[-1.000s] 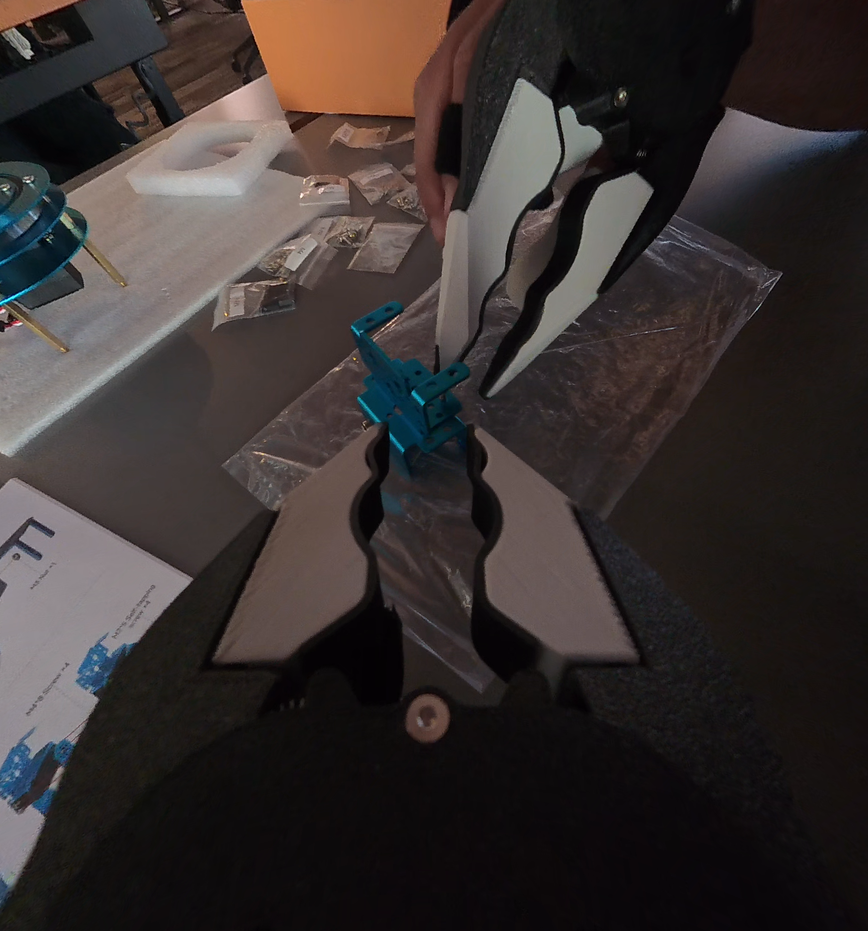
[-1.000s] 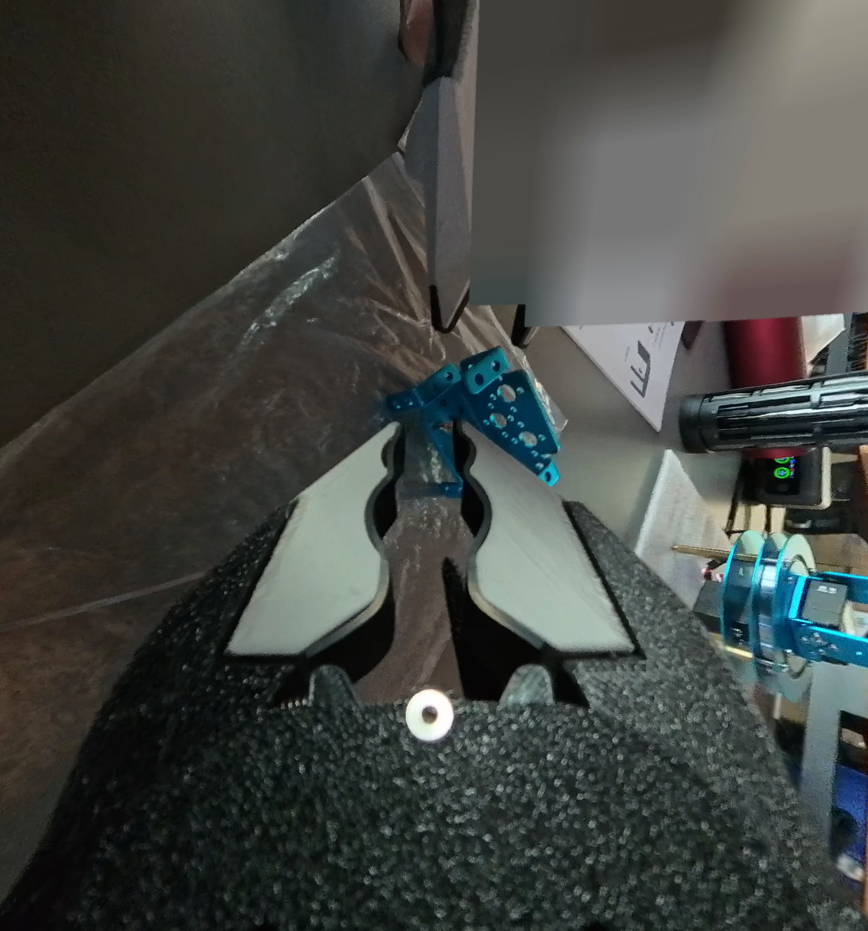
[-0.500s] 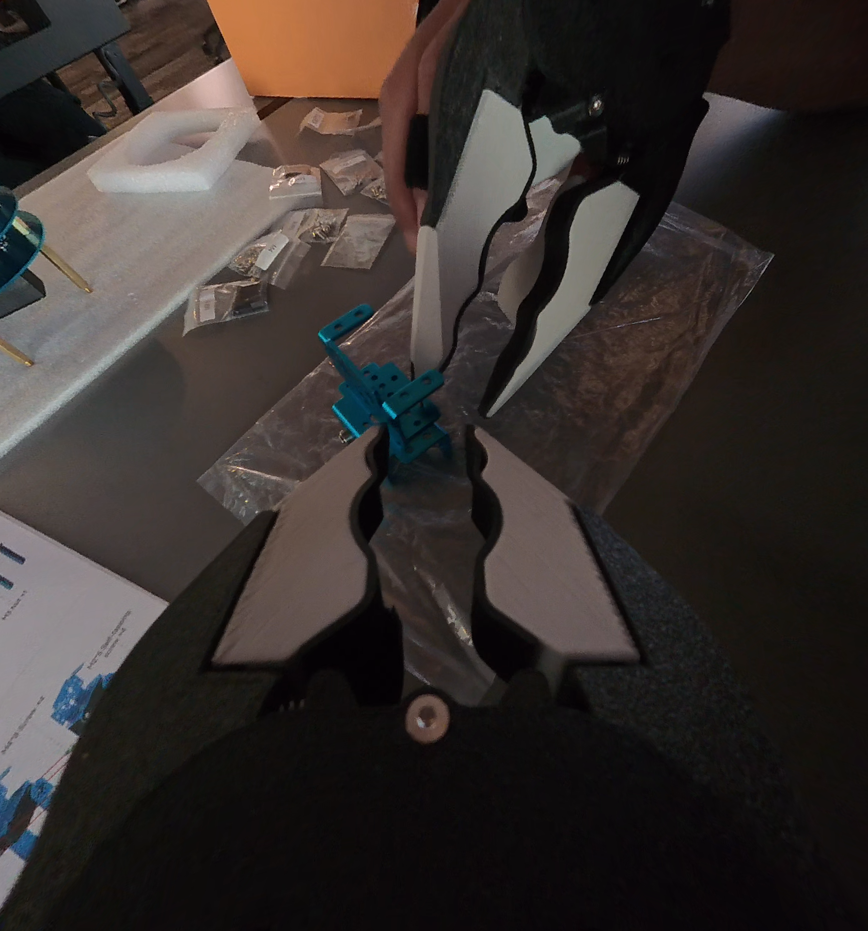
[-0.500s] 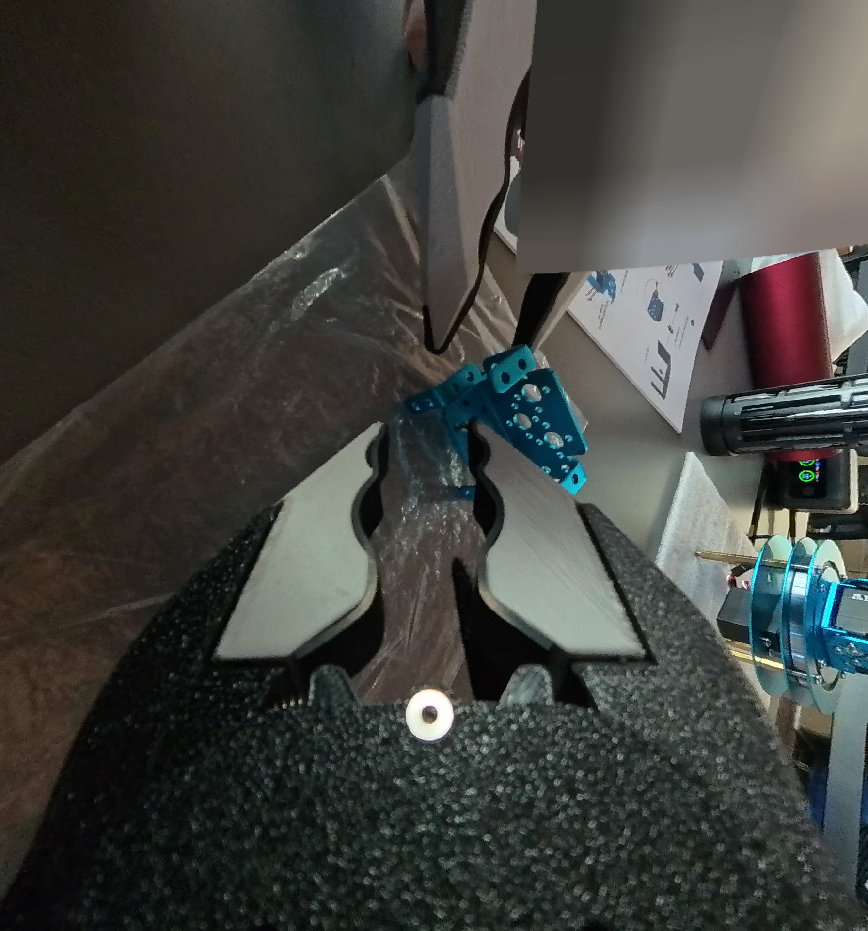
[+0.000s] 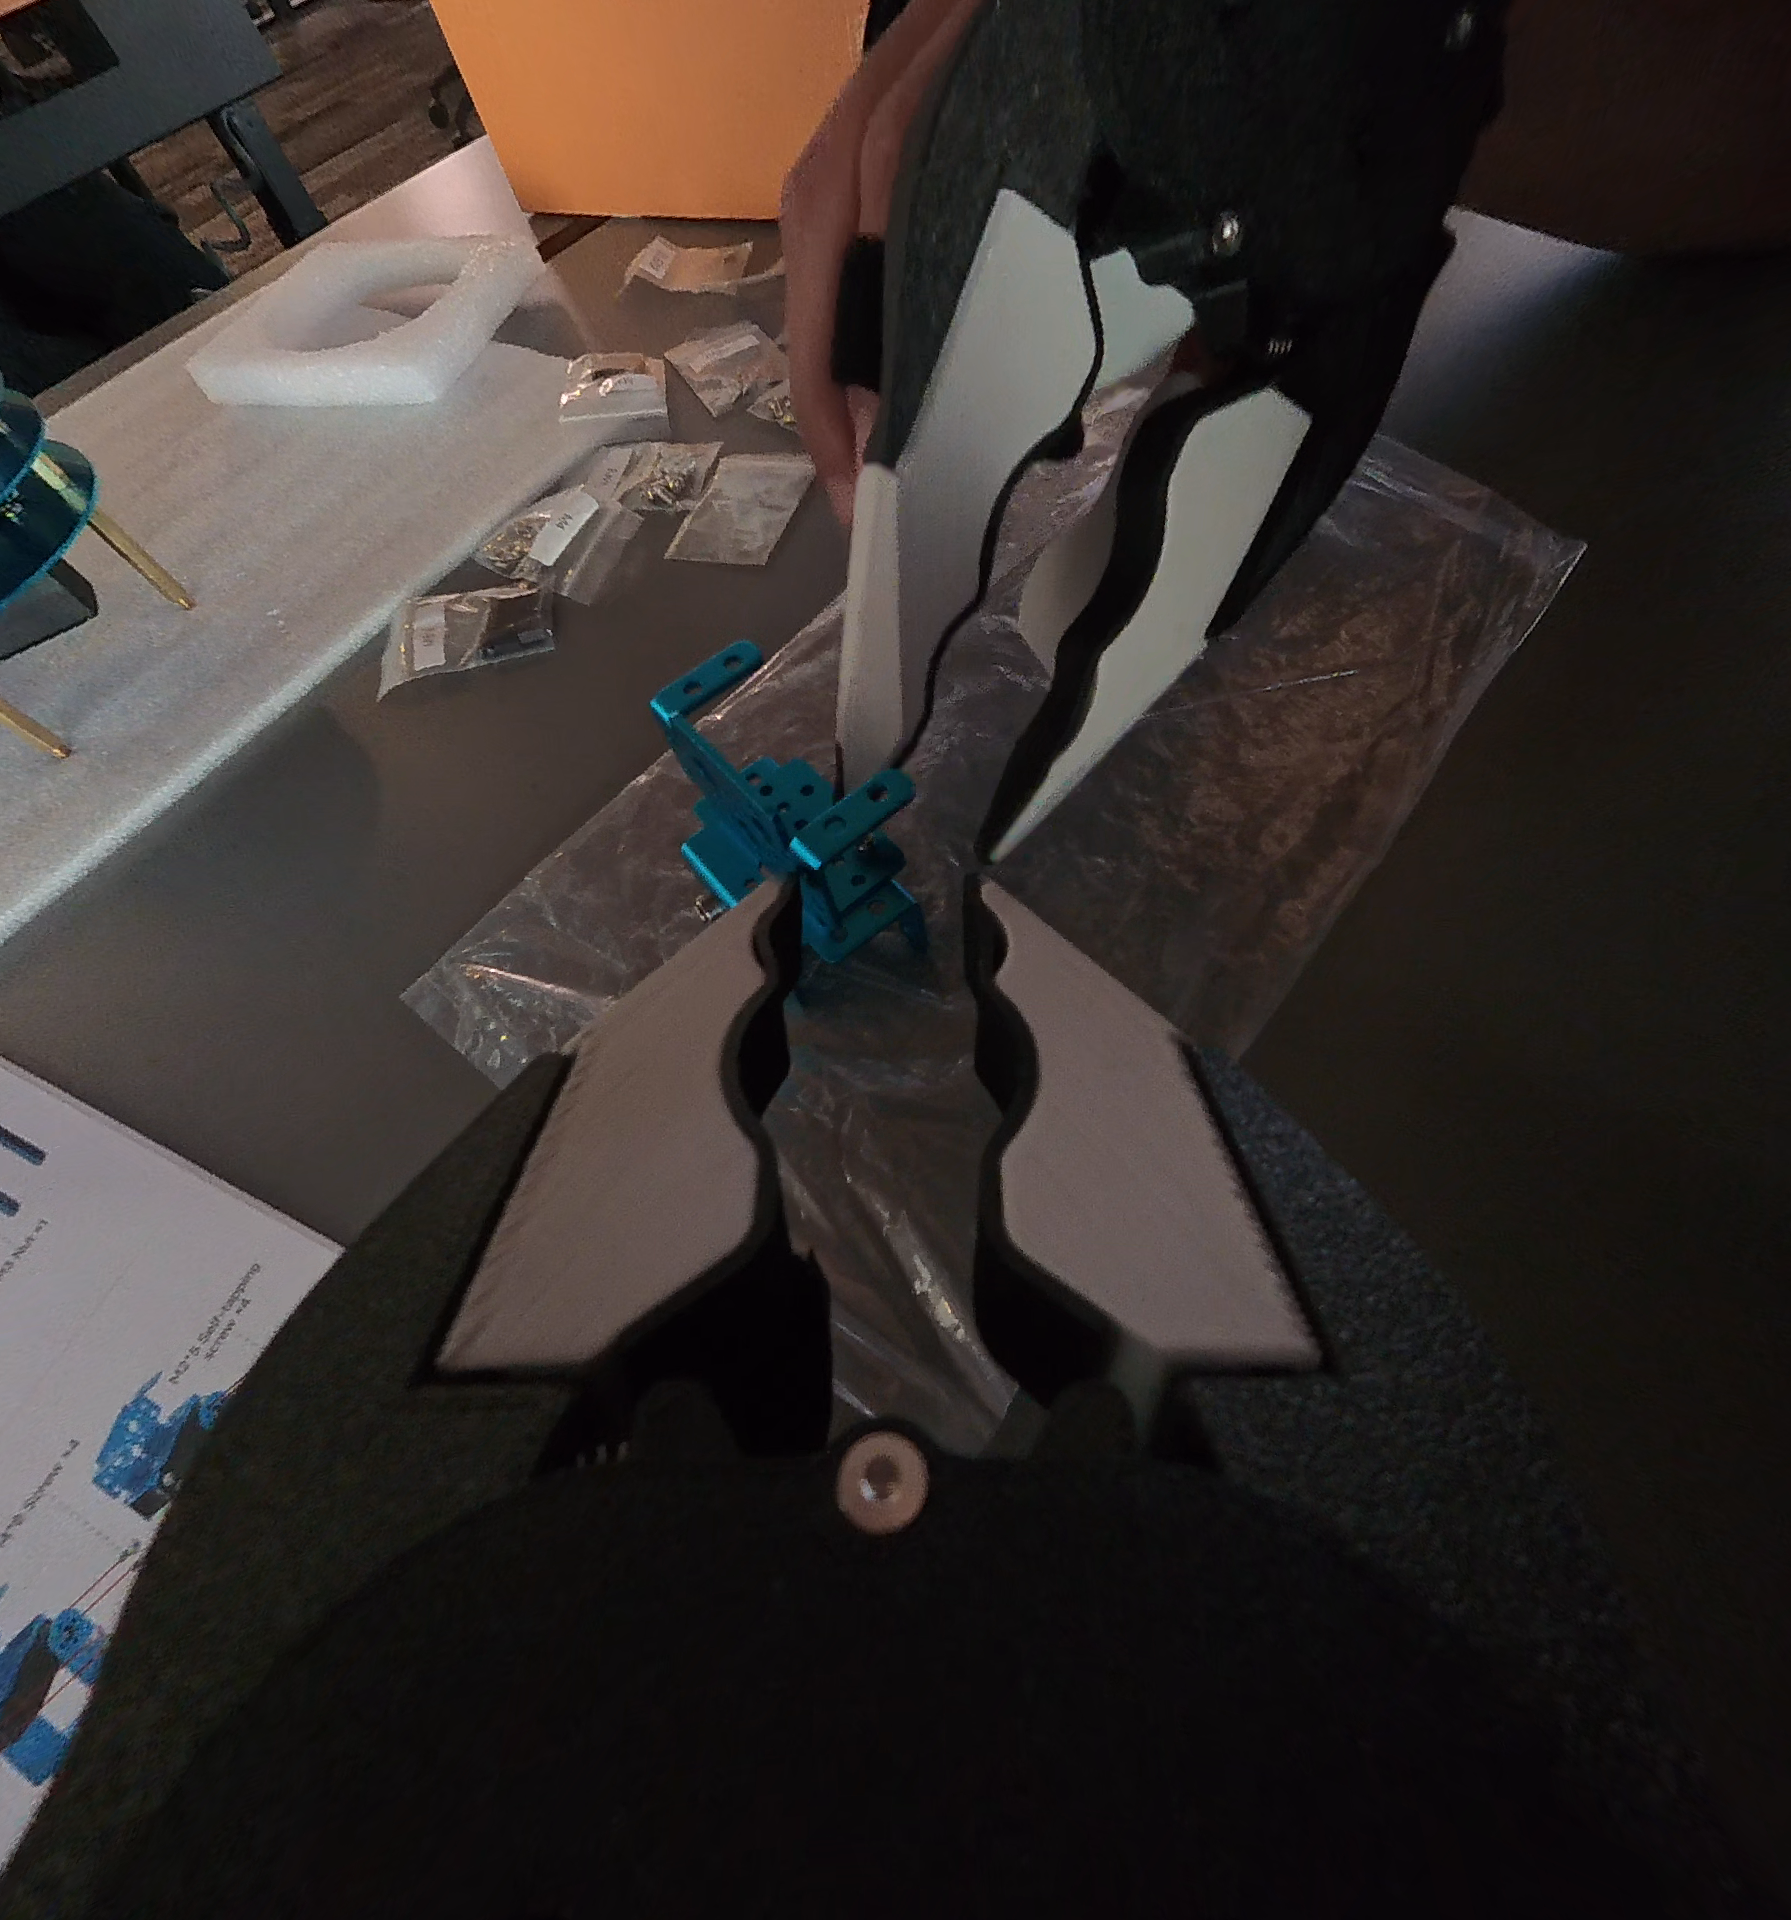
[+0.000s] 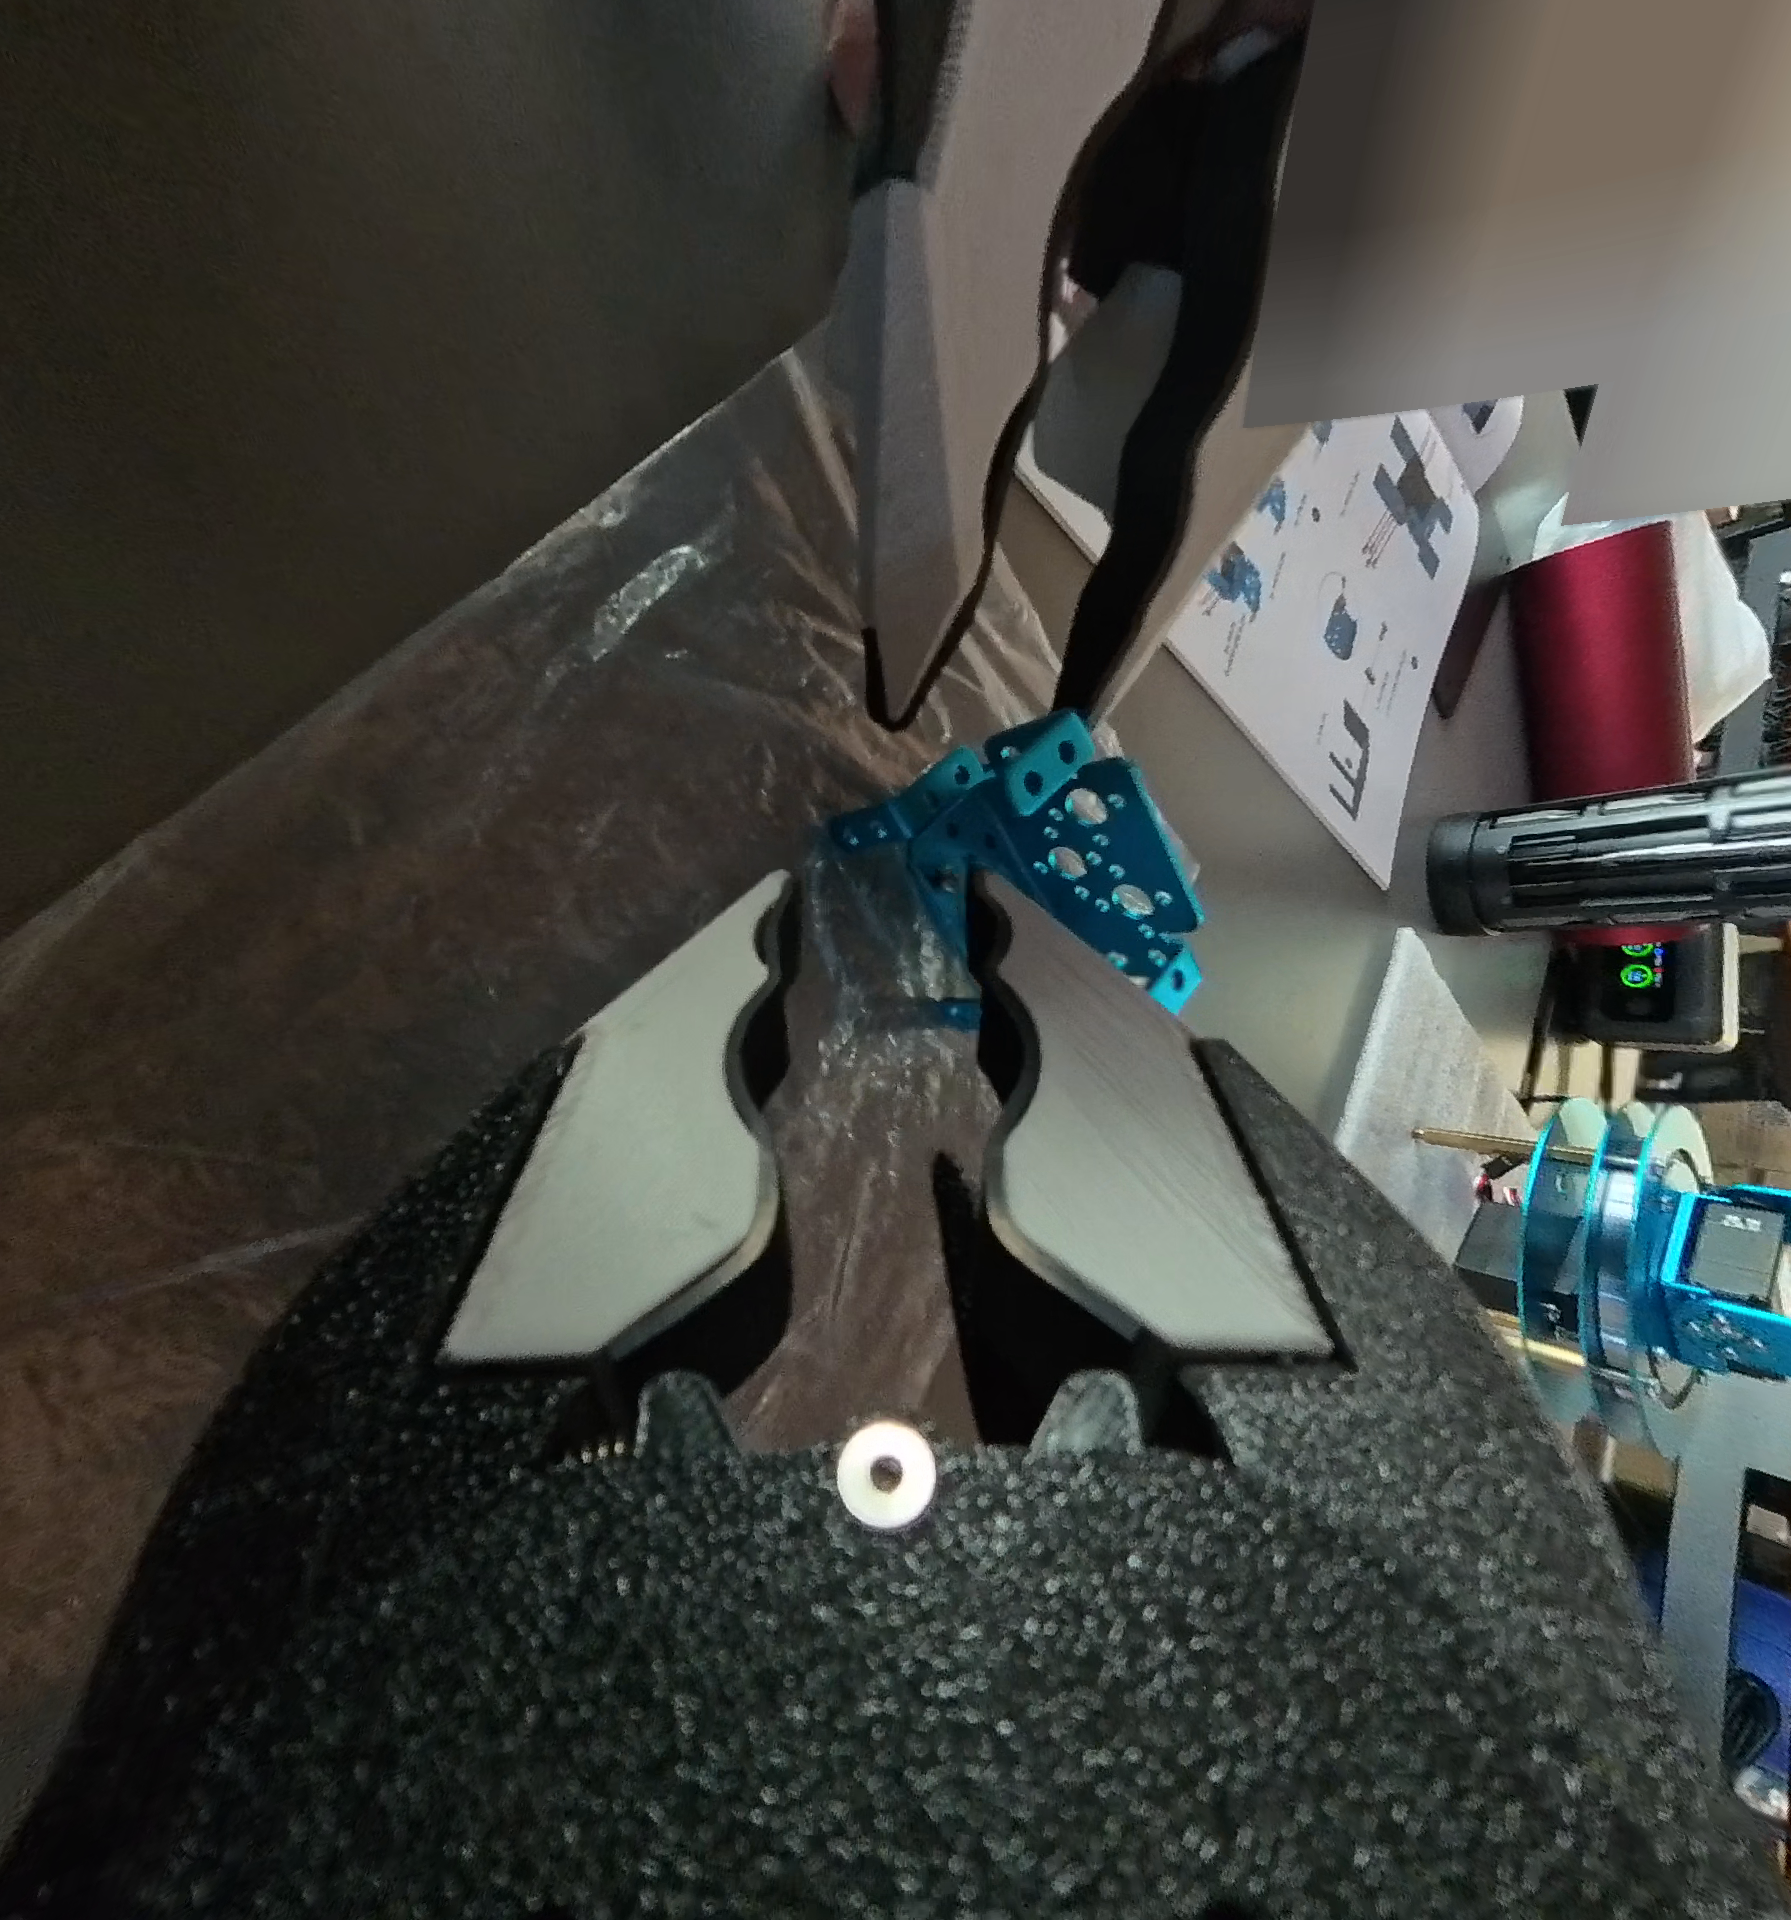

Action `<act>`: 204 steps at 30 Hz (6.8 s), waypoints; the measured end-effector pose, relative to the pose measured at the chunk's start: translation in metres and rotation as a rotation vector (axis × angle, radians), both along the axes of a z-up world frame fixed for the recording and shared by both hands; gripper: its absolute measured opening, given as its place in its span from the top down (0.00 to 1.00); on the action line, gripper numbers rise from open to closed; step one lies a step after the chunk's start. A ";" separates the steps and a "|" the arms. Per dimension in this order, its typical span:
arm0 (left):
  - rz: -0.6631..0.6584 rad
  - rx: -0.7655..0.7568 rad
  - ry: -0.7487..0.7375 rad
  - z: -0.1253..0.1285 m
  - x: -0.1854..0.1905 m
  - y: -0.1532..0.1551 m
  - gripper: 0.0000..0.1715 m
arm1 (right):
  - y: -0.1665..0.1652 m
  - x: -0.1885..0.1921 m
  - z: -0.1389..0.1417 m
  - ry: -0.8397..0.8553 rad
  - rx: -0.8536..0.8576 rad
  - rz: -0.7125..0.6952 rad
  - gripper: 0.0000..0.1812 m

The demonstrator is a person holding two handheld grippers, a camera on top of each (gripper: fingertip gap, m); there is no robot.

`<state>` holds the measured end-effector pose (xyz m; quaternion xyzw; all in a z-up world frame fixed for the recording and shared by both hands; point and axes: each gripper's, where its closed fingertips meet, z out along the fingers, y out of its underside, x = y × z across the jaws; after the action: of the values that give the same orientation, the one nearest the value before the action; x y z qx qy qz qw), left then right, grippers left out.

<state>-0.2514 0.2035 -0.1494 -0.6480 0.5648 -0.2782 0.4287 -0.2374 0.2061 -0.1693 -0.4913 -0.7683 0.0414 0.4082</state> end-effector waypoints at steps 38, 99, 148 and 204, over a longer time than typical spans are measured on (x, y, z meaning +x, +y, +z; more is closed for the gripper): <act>0.053 0.013 -0.045 0.008 -0.014 0.008 0.82 | -0.001 0.024 0.034 0.175 -0.131 -0.150 0.83; -0.074 0.076 -0.032 0.020 -0.014 0.082 0.82 | -0.038 0.123 0.000 0.234 -0.474 -0.612 0.96; -0.718 0.041 0.338 -0.026 0.018 0.025 0.60 | 0.019 0.001 -0.001 0.596 -1.798 -0.878 0.93; -0.491 0.080 0.101 0.000 0.008 0.004 0.67 | 0.000 0.039 0.001 -0.427 -1.061 -1.344 0.97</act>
<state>-0.2437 0.2073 -0.1490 -0.4871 0.7365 -0.3186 0.3445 -0.1981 0.2065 -0.1685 -0.9612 -0.2563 0.0512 -0.0883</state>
